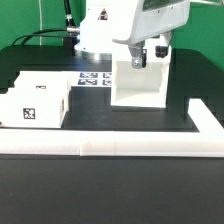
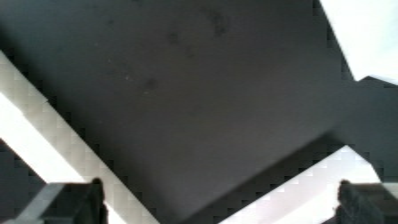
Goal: Assemble drawer
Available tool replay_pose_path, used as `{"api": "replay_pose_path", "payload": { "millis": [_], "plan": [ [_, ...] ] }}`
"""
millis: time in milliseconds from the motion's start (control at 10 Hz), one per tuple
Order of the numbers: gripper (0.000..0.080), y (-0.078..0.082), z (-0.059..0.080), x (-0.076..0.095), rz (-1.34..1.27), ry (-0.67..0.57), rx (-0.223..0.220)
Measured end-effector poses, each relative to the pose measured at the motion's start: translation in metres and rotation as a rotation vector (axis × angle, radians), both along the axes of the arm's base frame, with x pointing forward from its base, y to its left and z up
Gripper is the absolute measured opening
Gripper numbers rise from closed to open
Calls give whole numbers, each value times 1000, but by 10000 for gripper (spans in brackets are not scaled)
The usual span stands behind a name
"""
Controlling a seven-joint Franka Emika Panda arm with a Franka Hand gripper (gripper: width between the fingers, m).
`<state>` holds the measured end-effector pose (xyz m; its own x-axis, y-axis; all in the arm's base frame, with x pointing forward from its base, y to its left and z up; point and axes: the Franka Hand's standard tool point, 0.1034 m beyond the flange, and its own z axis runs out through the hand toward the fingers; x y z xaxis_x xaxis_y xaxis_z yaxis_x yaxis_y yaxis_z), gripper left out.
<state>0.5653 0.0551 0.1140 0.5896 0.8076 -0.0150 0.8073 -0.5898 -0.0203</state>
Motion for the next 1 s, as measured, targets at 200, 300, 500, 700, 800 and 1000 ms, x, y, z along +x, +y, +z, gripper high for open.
{"api": "replay_pose_path", "payload": {
  "millis": [200, 300, 500, 700, 800, 1000],
  "plan": [
    [650, 0, 0, 0, 0, 0, 0],
    [650, 0, 0, 0, 0, 0, 0],
    [650, -1, 1, -2, -15, 0, 1],
    [650, -6, 13, -26, -140, -23, -5],
    [650, -3, 17, -42, -210, -37, -7],
    [650, 2, 27, -60, -274, -50, -11]
  ]
}}
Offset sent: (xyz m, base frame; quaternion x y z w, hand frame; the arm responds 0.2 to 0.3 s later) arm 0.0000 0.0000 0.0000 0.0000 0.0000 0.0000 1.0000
